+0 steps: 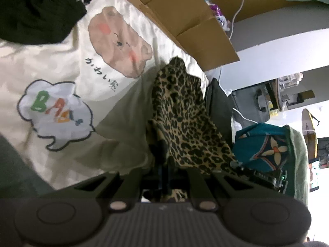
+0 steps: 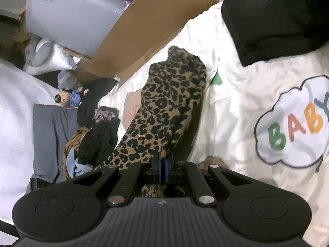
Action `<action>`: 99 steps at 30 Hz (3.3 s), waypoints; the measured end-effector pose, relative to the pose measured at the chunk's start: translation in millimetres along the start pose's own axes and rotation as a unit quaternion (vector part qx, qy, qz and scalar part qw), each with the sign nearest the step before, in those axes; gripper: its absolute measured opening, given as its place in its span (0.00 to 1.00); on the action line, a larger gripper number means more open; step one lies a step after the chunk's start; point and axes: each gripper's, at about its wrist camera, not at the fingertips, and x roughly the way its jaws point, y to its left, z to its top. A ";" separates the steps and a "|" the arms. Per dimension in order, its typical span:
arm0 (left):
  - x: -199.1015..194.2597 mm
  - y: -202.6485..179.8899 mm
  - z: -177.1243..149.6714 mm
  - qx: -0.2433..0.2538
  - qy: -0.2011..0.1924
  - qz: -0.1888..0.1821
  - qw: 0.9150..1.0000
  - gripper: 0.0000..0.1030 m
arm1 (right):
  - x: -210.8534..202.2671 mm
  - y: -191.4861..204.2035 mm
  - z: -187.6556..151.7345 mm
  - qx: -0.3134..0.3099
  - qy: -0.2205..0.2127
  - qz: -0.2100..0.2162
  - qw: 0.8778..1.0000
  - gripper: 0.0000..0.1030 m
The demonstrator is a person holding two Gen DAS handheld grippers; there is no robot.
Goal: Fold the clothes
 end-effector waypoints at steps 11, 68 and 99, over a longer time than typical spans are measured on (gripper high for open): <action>-33.1 9.5 -18.4 -0.018 0.011 -0.012 1.000 0.04 | -27.7 12.9 -34.0 0.022 0.022 0.026 0.999 0.01; 136.7 73.4 97.6 -0.117 0.000 -0.002 0.993 0.31 | 77.5 -102.3 0.7 0.147 -0.042 0.046 0.987 0.40; 149.5 44.1 167.4 -0.151 -0.058 -0.035 0.986 0.22 | 81.6 -107.4 47.9 0.232 -0.109 0.070 0.964 0.51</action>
